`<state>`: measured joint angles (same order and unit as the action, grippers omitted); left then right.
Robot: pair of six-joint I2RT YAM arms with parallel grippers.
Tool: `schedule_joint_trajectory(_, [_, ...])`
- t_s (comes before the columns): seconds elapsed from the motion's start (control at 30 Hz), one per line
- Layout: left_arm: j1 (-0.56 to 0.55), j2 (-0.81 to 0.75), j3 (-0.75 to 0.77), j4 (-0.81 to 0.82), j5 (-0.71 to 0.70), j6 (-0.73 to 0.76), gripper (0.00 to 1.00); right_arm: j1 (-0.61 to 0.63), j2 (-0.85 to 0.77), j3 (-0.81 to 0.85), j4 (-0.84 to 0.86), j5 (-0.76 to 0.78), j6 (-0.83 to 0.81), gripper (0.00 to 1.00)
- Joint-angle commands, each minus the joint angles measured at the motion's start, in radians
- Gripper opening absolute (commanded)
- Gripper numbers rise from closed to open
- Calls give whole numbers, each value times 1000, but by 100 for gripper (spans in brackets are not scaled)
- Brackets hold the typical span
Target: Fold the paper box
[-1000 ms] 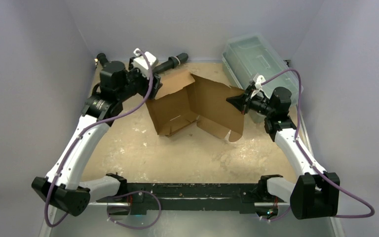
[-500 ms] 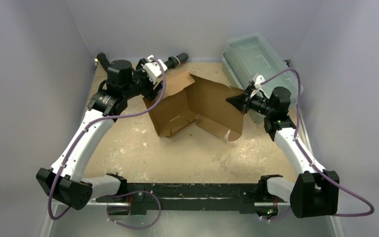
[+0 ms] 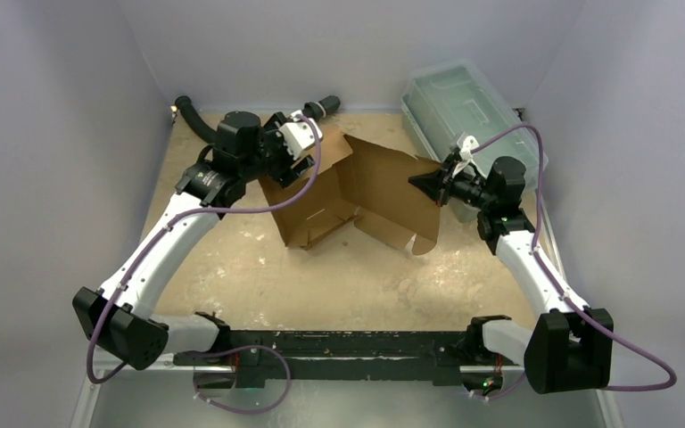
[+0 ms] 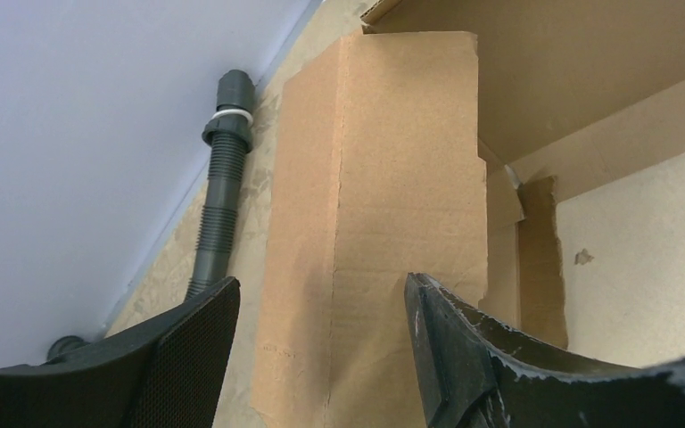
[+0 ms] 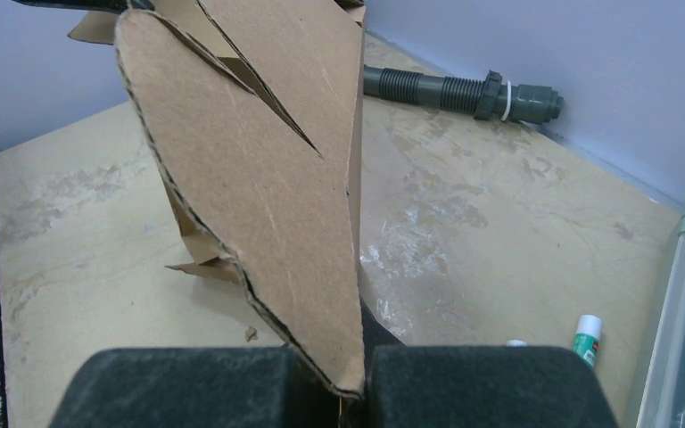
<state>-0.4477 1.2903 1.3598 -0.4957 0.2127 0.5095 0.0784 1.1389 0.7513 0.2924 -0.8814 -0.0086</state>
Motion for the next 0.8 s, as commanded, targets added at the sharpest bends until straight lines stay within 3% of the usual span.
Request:
schedule_joint_trajectory(0.0, [-36,-17,-6,20,-128,49,67,5,2,20,7,-16,-13,0])
schedule_joint_trajectory(0.37, [-104,-82,-79,98,-244,148,70,5,10,20,10,-19,-11,0])
schedule_joint_trajectory(0.5, [-118,-69,-74,91,-245,162,80,6,10,20,10,-19,-11,0])
schedule_joint_trajectory(0.77, [-157,-38,-57,92,-318,182,80,6,13,22,11,-26,-10,0])
